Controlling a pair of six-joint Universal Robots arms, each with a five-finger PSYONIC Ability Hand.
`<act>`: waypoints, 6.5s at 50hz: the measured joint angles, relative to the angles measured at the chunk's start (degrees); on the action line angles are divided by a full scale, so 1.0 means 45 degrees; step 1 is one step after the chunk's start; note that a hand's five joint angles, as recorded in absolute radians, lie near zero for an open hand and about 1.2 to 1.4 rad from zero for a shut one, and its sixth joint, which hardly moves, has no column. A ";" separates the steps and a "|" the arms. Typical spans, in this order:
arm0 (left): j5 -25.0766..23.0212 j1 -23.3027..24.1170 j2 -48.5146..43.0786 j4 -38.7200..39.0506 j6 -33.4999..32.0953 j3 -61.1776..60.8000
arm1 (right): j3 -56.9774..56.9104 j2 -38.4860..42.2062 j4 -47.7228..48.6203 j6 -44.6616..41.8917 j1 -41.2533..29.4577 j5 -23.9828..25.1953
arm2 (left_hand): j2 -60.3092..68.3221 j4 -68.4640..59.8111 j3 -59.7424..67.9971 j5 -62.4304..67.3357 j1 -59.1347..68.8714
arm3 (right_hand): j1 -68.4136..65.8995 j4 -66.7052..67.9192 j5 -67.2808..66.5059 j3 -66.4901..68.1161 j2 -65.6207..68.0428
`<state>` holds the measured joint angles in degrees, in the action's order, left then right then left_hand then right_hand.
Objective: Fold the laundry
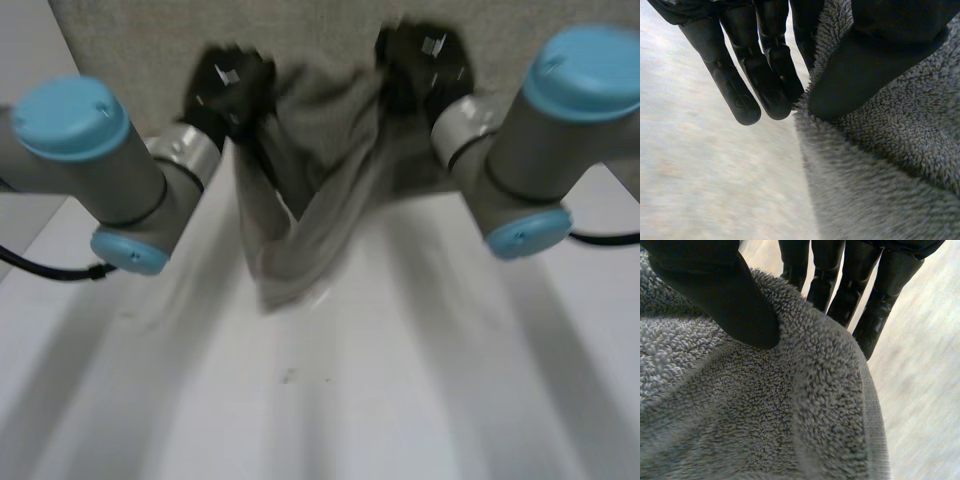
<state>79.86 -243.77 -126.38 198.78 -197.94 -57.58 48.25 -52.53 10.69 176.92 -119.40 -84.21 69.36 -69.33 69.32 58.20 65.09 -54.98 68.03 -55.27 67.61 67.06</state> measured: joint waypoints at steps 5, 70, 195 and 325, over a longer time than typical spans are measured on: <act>0.2562 0.0592 0.1874 0.0089 0.1520 -0.0833 | 0.1306 -0.1995 0.1620 -0.1231 -0.0027 -0.0220 | 0.0044 -0.0050 0.0055 0.0089 0.0062 | 0.0000 0.0002 -0.0113 0.0000 0.0000; -0.4380 0.0787 0.0826 -0.3298 -0.0420 -0.5373 | 1.2391 -0.7689 -0.0552 -0.8220 0.2054 0.3101 | -0.1049 0.1049 -0.1068 -0.0899 -0.0341 | 0.0000 0.0067 -0.0209 0.0001 0.0000; -0.4469 -0.0439 -0.3400 -0.6292 -0.7276 0.0019 | 1.4462 -0.4984 0.1101 -0.9043 0.2998 0.2448 | -0.8263 0.8258 -0.8255 -0.8015 -0.7325 | -0.0076 0.0086 -0.0208 0.0071 0.0130; 0.2924 -0.0857 0.4147 -0.5030 -0.1730 -0.5069 | 0.3593 -0.3606 -0.9704 -1.0619 0.3135 0.1912 | 0.0078 -0.0093 0.0082 0.0176 0.0418 | -0.0076 0.0090 -0.0208 0.0125 0.0133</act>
<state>93.02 -247.63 -107.72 176.14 -205.73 -80.38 64.42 -68.76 -32.97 129.14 -105.30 -75.60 69.71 -69.75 69.69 58.99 66.97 -55.32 68.44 -56.20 68.18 67.65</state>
